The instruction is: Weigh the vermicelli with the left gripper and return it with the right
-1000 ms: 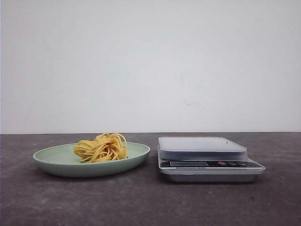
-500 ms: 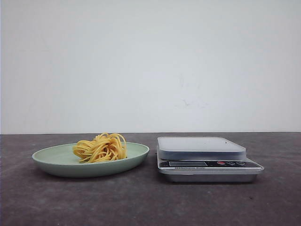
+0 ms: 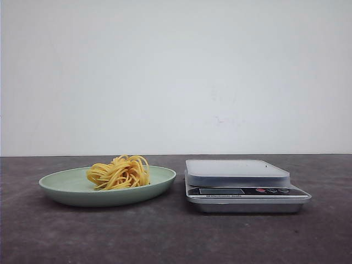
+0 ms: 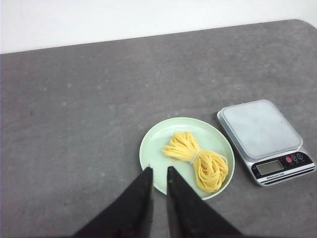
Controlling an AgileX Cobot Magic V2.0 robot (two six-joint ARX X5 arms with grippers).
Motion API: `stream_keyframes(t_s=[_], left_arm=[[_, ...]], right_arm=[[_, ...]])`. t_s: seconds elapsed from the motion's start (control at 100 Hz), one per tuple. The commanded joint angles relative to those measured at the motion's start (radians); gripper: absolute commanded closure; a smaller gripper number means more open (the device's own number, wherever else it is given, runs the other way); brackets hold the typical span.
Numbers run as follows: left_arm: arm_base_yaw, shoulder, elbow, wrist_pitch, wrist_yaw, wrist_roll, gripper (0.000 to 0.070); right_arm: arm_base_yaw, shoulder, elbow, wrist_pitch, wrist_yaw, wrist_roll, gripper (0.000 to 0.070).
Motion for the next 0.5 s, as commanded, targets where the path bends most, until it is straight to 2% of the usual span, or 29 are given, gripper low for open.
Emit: stream_keyframes(t_s=[0.0, 0.49], left_arm=[[-0.008, 0.005, 0.012, 0.006, 0.0, -0.003, 0.0689], [-0.008, 0.005, 0.012, 0.009, 0.0, -0.003, 0.0689]], right_arm=[[0.004, 0.002, 0.014, 0.009, -0.003, 0.021, 0.0695], [0.004, 0.002, 0.016, 0.029, 0.002, 0.016, 0.0695]])
